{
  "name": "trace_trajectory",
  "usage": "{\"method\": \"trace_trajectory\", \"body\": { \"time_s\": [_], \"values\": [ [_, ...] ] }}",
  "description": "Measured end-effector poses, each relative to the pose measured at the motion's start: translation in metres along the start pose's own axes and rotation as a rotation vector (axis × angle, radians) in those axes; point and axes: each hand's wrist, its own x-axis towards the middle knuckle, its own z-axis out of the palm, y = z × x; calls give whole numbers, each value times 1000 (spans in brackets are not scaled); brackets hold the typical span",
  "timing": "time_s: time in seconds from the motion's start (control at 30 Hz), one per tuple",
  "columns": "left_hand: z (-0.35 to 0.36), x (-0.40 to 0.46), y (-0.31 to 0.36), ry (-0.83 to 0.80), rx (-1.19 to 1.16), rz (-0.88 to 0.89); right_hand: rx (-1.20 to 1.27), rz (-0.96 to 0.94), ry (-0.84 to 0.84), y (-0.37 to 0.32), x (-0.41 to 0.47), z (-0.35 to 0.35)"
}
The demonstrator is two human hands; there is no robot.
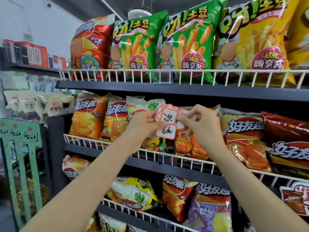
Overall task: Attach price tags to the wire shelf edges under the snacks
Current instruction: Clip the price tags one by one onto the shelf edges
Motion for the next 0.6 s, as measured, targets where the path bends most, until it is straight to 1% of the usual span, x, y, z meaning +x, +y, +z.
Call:
{"method": "trace_trajectory", "body": {
  "time_s": [0.13, 0.27, 0.37, 0.47, 0.53, 0.6],
  "values": [
    [-16, 17, 4, 7, 11, 55, 21, -28, -45, -13, 13, 13],
    [-36, 38, 13, 85, 24, 159, -38, -94, 12, -26, 35, 17],
    [-43, 53, 28, 142, 98, 258, -69, -171, 48, -38, 52, 16],
    [-40, 60, 39, 127, 211, 333, -216, -283, 118, -49, 67, 15],
    [-37, 63, 42, 90, 263, 360, -313, -327, 158, -53, 76, 13],
    [-34, 65, 42, 68, 283, 363, -360, -349, 191, -58, 84, 11]
  ]
}}
